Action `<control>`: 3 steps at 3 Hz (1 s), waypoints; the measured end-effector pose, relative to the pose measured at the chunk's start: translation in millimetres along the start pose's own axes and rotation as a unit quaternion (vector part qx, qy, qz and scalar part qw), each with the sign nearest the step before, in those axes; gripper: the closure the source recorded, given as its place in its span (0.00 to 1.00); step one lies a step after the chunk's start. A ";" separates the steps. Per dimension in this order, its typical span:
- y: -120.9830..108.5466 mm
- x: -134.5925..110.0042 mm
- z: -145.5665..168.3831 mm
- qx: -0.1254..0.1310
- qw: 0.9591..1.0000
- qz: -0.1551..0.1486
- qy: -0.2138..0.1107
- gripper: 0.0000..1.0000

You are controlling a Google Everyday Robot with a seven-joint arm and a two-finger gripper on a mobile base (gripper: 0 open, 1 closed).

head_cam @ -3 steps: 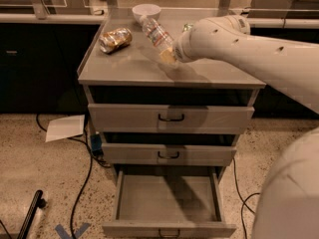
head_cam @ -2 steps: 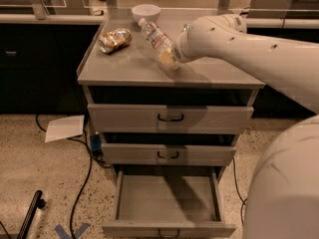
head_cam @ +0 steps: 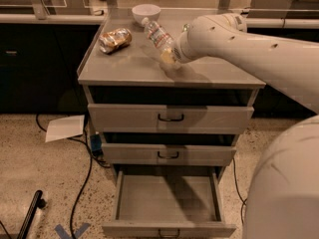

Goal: Pick water bottle from bottom drawer and place on counter

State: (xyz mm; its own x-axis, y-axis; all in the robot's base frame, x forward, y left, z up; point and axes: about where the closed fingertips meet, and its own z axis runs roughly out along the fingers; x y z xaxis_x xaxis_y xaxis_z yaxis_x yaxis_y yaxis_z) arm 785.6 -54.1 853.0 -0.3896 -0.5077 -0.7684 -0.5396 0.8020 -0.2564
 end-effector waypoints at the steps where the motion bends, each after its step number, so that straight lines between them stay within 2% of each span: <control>1: 0.0 0.0 0.0 0.000 1.000 0.000 0.000 0.11; 2: 0.1 0.0 0.0 0.000 1.000 0.000 0.000 0.00; 3: 0.1 0.0 0.0 0.000 1.000 0.000 0.000 0.00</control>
Offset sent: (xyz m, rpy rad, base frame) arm 0.0000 0.0000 0.0000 0.0000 0.0000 0.0000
